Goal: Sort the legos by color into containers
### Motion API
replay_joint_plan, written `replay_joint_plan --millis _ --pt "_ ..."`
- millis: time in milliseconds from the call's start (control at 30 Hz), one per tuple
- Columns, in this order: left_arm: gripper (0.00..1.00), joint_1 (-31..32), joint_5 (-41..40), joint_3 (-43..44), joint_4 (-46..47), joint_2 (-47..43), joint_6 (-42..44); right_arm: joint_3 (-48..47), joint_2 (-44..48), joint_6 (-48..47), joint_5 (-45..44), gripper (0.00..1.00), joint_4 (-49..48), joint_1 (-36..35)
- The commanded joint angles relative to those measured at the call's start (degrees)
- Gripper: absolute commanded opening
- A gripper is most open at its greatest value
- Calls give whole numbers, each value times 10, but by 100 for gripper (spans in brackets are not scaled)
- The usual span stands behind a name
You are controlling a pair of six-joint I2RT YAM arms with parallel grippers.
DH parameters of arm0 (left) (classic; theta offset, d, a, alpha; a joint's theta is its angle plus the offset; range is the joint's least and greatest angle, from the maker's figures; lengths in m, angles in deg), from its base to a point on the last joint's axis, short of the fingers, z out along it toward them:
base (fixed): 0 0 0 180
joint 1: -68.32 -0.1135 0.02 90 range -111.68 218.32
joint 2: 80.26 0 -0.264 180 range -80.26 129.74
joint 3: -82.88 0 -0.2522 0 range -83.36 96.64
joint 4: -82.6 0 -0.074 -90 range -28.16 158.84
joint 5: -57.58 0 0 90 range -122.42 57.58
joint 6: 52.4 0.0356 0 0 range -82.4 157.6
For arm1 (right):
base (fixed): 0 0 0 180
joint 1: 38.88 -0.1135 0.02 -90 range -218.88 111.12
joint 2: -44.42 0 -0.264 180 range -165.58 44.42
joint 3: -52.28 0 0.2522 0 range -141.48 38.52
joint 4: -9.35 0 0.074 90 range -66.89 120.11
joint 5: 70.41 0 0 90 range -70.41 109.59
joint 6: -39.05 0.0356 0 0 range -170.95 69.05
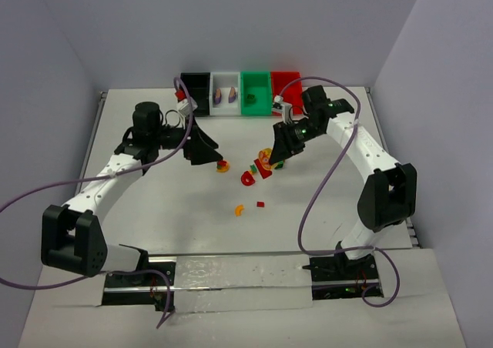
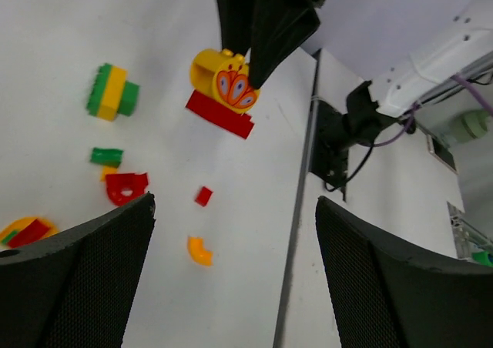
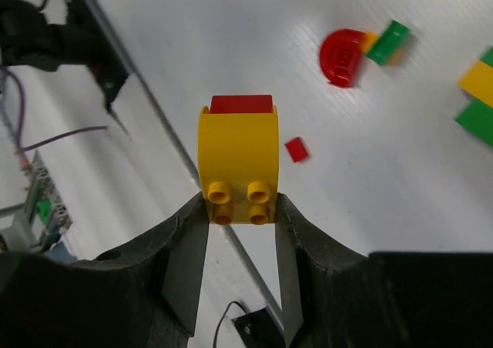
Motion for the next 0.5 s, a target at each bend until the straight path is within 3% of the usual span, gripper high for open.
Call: replay_joint_plan --millis 0,133,467 --pt "90 23 63 -24 108 -27 -84 -18 33 1 155 0 -14 -12" --pt "90 26 64 -53 190 -27 -164 -11 58 65 195 0 -84 -23" --pt "90 52 57 -44 207 -13 -181 -9 84 137 235 0 -167 -63"
